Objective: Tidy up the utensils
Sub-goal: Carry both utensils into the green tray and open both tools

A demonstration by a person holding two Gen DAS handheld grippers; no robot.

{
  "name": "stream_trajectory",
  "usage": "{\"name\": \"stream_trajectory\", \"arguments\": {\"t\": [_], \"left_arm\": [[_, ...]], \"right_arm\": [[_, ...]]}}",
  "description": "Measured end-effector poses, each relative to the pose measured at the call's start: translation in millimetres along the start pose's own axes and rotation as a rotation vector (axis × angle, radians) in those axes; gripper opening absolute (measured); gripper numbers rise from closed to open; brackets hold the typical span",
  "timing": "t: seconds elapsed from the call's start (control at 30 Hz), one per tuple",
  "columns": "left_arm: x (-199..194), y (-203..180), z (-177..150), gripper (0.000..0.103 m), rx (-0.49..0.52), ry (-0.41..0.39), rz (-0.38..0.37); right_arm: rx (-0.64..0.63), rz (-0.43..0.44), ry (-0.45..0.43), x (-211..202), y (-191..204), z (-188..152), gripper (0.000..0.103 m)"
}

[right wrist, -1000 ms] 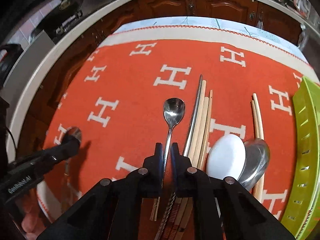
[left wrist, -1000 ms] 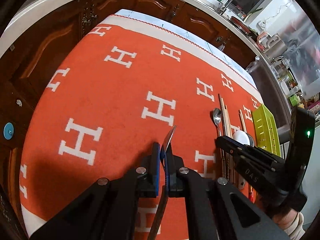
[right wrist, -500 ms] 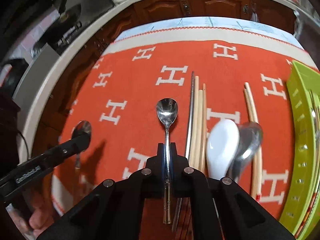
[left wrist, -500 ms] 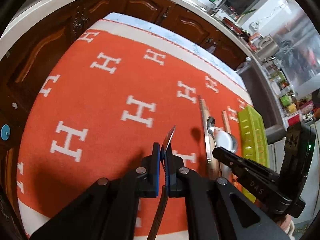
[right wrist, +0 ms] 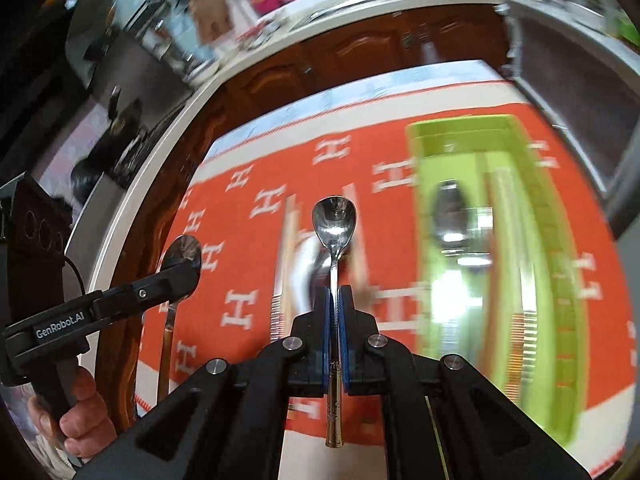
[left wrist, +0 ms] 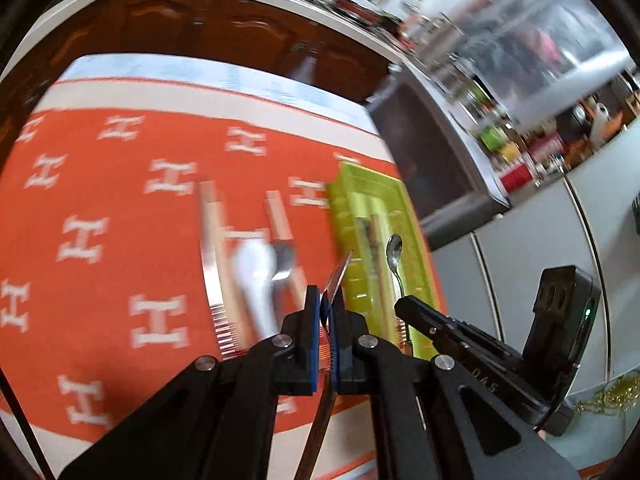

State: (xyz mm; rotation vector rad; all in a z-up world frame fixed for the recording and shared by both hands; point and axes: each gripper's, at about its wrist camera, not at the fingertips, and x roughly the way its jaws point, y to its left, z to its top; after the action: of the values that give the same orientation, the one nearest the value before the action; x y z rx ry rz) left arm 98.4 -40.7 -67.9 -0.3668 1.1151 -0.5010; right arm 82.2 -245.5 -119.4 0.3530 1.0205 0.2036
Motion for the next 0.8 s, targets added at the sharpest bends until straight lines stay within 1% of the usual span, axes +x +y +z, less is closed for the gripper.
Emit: {"name": "stream_trajectory", "arguments": {"t": [0.1, 0.23, 0.33, 0.43, 0.57, 0.67, 0.8], "left_arm": [[23, -34, 11, 0.002, 0.015, 0.023, -0.026], [59, -69, 25, 0.002, 0.043, 0.041, -0.012], [86, -83, 31, 0.002, 0.041, 0.056, 0.004], [109, -86, 38, 0.002, 0.047, 0.059, 0.038], [132, -81, 49, 0.002, 0.014, 0.054, 0.060], [144, -74, 58, 0.002, -0.010, 0.045, 0.075], [159, -67, 66, 0.002, -0.019, 0.044, 0.096]], "right_arm": [[0.044, -0.034, -0.032, -20, -33, 2, 0.003], [0.065, -0.068, -0.054, -35, -67, 2, 0.003], [0.081, -0.068, -0.045, -35, -86, 0, 0.003], [0.099, -0.053, -0.018, -26, -100, -6, 0.003], [0.105, -0.027, 0.010, -9, -107, -14, 0.003], [0.109, -0.013, 0.029, 8, -105, -15, 0.003], [0.117, -0.001, 0.041, 26, -103, -6, 0.003]]}}
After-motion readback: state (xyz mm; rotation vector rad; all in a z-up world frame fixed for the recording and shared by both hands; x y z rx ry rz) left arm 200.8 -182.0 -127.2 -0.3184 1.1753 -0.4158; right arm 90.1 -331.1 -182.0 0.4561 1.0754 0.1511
